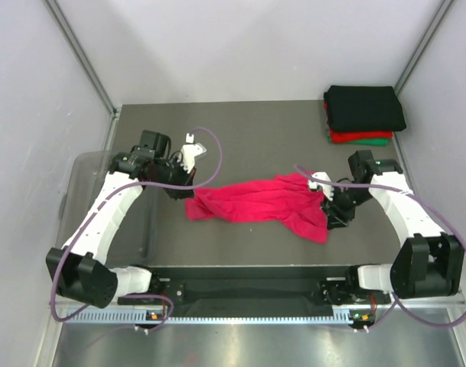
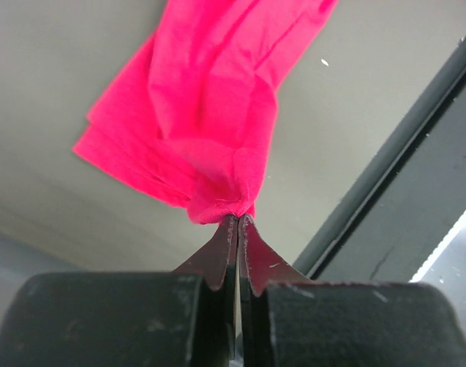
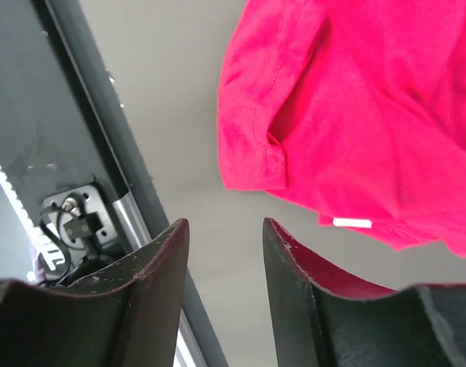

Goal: Fold and stack the t-shirts
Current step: Flatten the tshirt out

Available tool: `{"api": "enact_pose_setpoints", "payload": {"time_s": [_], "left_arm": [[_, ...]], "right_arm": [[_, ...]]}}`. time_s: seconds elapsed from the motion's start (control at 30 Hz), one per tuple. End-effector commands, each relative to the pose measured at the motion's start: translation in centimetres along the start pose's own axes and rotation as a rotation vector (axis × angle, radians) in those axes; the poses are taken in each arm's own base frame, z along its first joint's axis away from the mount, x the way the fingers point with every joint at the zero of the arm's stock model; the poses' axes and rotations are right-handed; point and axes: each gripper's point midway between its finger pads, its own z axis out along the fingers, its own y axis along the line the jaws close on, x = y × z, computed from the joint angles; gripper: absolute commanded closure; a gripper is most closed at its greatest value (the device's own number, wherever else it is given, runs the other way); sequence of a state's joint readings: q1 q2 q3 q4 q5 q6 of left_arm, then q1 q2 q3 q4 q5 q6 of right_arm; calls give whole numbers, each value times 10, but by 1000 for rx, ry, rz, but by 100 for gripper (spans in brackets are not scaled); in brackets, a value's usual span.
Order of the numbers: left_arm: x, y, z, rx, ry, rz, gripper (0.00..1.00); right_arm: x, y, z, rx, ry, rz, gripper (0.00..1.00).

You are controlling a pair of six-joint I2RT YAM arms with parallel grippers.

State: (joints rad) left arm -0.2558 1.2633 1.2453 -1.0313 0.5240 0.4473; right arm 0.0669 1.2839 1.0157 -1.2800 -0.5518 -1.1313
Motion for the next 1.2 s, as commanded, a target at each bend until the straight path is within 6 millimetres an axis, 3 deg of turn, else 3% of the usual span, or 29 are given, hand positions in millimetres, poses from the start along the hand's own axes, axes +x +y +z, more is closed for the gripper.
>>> {"api": "enact_pose_setpoints", "payload": {"time_s": [0.0, 0.27, 0.6, 0.8, 1.03, 1.17], "left_arm": [[-1, -7, 8, 59, -24, -18, 100], [1, -8, 7, 47, -33, -25, 100], [5, -8, 6, 34, -32, -25, 100], [4, -7, 6, 34, -32, -28, 100], [6, -6, 7, 28, -25, -31, 100], [5, -4, 6, 19, -27, -27, 100]], "right_arm": [[-3, -19, 14, 47, -45, -6, 55], [34, -28, 48, -23, 53, 99, 55], [35, -56, 67, -15, 58, 178, 55], [32, -61, 73, -43, 51, 205, 54], [33, -54, 69, -57, 55, 190, 79], [21, -52, 44, 8, 46, 146, 85]]}}
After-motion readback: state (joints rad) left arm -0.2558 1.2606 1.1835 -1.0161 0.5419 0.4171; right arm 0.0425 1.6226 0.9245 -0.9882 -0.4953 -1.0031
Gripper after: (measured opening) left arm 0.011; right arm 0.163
